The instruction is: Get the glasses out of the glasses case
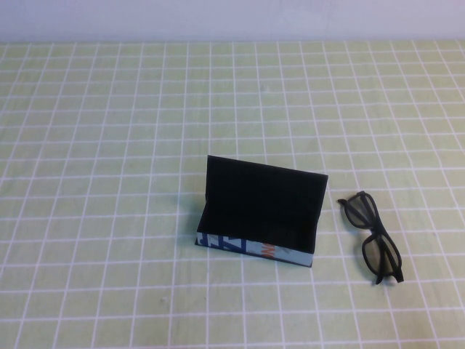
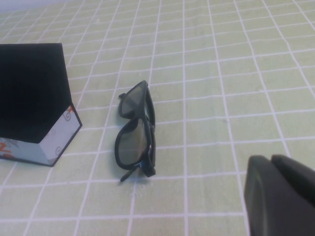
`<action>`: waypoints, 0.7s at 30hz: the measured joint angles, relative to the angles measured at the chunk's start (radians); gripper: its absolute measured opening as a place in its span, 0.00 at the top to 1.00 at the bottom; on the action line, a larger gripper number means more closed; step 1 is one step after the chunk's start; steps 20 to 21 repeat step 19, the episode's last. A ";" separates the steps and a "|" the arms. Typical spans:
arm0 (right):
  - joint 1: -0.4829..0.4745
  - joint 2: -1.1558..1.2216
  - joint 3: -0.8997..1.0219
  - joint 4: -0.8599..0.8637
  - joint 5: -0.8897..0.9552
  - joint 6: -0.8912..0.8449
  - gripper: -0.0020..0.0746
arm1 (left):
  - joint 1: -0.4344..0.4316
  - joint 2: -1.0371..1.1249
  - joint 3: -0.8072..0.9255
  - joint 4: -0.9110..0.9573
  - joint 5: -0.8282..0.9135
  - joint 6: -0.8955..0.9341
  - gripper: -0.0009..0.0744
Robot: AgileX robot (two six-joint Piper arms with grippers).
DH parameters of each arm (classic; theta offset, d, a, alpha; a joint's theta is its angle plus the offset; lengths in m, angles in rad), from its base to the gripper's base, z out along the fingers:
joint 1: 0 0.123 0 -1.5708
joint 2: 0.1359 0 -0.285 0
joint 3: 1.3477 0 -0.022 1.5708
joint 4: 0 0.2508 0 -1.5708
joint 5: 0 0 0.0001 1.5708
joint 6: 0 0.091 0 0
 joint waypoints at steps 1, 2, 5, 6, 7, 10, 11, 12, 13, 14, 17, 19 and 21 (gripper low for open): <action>0.000 0.000 0.000 0.000 0.001 0.000 1.00 | 0.000 -0.005 0.002 0.010 0.056 0.000 0.99; 0.000 0.000 0.000 0.002 0.001 0.000 1.00 | 0.000 -0.006 0.002 0.017 0.095 -0.001 0.99; 0.000 0.000 0.000 0.002 0.002 0.000 1.00 | 0.000 -0.006 0.002 0.025 0.159 -0.004 0.99; 0.000 0.000 0.000 0.002 0.002 0.000 1.00 | 0.000 -0.006 0.002 0.025 0.161 -0.004 0.99; 0.000 0.000 0.000 0.002 0.002 0.000 1.00 | 0.000 -0.007 0.002 0.026 0.163 -0.004 0.99; 0.000 0.000 0.000 0.002 0.002 0.000 1.00 | 0.000 -0.010 0.002 0.028 0.167 -0.013 0.99; 0.000 0.000 0.000 0.004 0.002 0.000 1.00 | 0.000 -0.010 0.002 0.026 0.169 -0.016 0.99; 0.000 0.000 0.000 0.004 0.002 0.000 1.00 | 0.000 -0.010 0.002 0.026 0.169 -0.018 0.99; 0.000 0.000 0.000 0.004 0.002 0.000 1.00 | 0.000 -0.010 0.002 0.026 0.169 -0.020 0.99; 0.000 0.000 0.000 0.004 0.002 0.000 1.00 | 0.000 -0.010 0.002 0.026 0.169 -0.020 0.99; 0.000 0.000 0.000 0.004 0.002 0.000 1.00 | 0.000 -0.010 0.002 0.026 0.169 -0.022 0.99; 0.000 0.000 0.000 0.004 0.002 0.000 1.00 | 0.000 -0.010 0.002 0.026 0.169 -0.024 0.99; 0.000 0.000 0.000 0.004 0.002 0.000 1.00 | 0.000 -0.010 0.002 0.026 0.169 -0.024 0.99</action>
